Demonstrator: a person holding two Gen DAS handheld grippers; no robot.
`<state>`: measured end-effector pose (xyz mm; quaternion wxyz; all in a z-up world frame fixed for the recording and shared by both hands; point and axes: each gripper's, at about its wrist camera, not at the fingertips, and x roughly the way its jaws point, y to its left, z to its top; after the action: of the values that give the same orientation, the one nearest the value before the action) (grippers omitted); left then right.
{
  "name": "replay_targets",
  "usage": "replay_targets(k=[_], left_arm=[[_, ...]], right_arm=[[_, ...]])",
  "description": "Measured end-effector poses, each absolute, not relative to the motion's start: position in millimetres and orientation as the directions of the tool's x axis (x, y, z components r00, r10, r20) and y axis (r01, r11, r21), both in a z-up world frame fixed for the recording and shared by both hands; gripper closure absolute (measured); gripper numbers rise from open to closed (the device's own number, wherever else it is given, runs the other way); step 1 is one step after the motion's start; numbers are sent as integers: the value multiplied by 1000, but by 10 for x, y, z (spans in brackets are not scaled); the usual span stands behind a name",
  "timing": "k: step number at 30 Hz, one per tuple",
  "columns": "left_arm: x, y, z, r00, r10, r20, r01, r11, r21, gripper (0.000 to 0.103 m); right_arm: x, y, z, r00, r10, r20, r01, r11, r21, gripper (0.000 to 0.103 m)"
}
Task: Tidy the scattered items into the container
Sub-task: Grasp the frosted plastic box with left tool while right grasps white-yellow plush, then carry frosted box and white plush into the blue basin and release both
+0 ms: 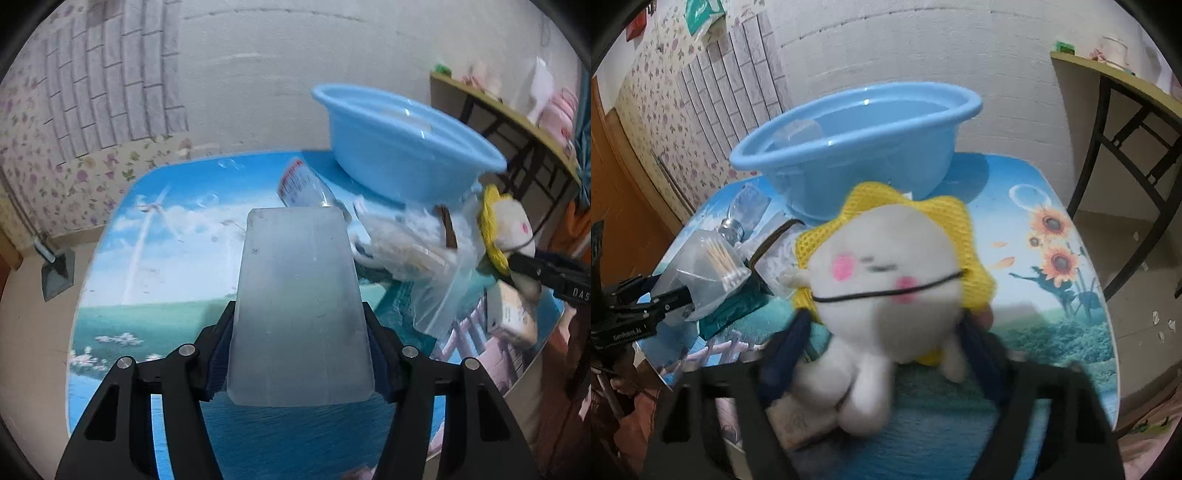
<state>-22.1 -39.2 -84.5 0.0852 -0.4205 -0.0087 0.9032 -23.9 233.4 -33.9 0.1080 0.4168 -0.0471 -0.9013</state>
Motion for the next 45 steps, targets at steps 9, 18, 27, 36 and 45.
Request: replay_targets(k=[9, 18, 27, 36, 45], left_arm=[[-140, -400, -478, -702, 183, -688, -151, -983, -108, 42], [-185, -238, -165, -742, 243, -625, -215, -969, -121, 42], [-337, 93, 37, -749, 290, -595, -282, -953, -109, 42], [-399, 289, 77, -735, 321, -598, -320, -941, -112, 42], [-537, 374, 75, -733, 313, -603, -328, -940, -90, 42]], right_arm=[[-53, 2528, -109, -680, -279, -678, 148, -958, 246, 42], [6, 2477, 237, -738, -306, -601, 190, -949, 250, 42], [16, 2374, 634, -787, -333, -520, 244, -941, 234, 42], [-74, 2381, 639, -780, -346, -521, 253, -937, 243, 42], [-197, 2333, 628, -774, -349, -529, 254, -935, 247, 42]])
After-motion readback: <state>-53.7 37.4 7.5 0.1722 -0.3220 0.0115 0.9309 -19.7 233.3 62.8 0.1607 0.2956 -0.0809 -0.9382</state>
